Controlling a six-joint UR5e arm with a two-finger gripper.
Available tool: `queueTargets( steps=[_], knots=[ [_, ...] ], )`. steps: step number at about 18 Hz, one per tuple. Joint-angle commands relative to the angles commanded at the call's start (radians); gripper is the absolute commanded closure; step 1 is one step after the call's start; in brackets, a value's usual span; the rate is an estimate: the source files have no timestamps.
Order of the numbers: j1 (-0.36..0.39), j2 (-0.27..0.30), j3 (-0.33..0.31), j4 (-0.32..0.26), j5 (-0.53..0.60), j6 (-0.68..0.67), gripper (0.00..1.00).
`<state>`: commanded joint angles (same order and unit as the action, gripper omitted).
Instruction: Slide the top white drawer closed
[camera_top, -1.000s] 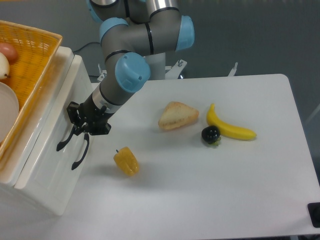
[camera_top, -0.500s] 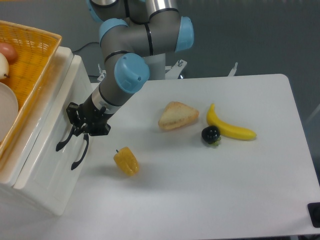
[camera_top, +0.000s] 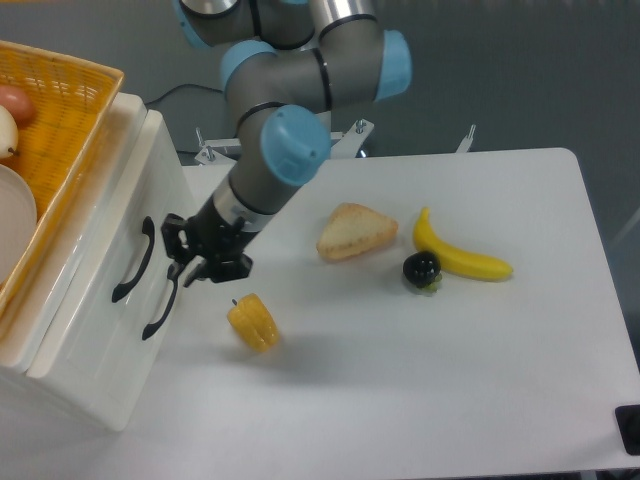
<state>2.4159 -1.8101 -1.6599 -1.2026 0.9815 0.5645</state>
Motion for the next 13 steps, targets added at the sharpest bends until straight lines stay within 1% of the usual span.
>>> queueTargets(
  steps=[2, 4, 6, 10, 13],
  knots=[
    [0.026, -0.018, 0.028, 0.0, 0.043, 0.029, 0.68],
    [0.061, -0.035, 0.051, 0.0, 0.077, 0.054, 0.61],
    [0.097, -0.048, 0.066, 0.0, 0.114, 0.08, 0.57],
    [0.182, -0.066, 0.075, 0.002, 0.184, 0.211, 0.44],
    [0.241, -0.083, 0.08, 0.002, 0.244, 0.297, 0.38]
  ],
)
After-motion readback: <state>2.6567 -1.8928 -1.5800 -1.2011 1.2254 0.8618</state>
